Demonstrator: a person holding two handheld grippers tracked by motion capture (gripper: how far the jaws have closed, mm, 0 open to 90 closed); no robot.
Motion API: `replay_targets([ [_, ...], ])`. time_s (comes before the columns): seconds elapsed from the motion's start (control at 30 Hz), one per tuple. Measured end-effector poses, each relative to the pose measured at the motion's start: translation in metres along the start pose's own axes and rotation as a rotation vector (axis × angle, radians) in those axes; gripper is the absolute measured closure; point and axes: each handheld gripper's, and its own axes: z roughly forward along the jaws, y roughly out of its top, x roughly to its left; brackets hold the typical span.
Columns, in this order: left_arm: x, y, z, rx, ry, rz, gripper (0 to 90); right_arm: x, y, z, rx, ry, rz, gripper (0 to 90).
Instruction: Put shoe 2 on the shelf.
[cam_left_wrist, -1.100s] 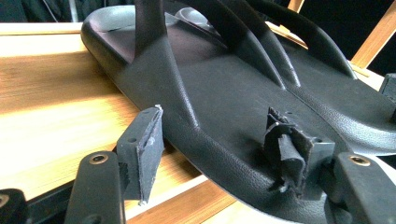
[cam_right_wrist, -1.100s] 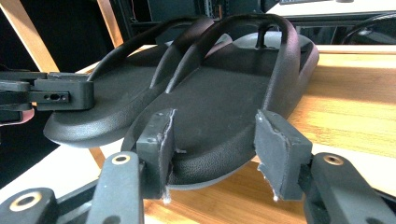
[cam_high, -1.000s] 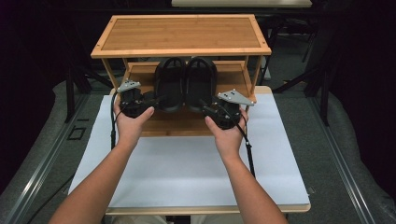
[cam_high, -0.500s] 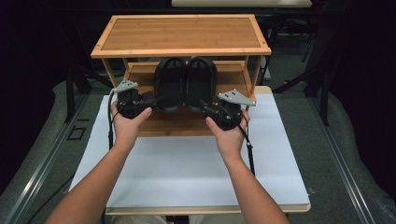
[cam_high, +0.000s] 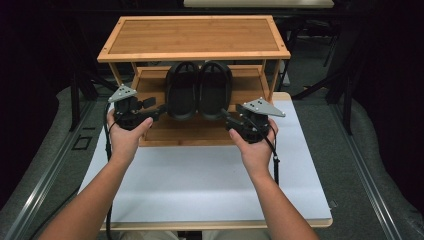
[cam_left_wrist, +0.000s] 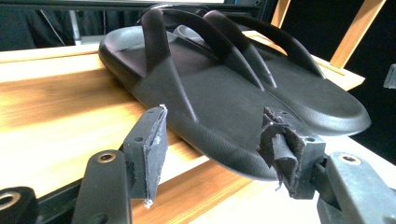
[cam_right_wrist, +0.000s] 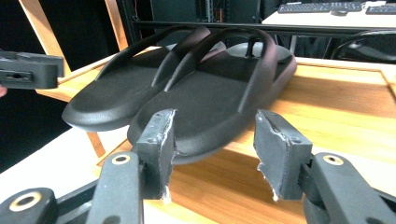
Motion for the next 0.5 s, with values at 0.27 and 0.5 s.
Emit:
replay_targets([
  [0.27,0.004,-0.003,-0.026,-0.026,-0.010,0.005,41.4,-0.005,-0.003,-0.018,0.015,-0.005,-0.027,47.5],
  [0.5,0.009,-0.020,-0.051,-0.038,-0.023,-0.007,41.3,-0.011,-0.014,-0.041,0.018,-0.016,-0.037,46.9],
])
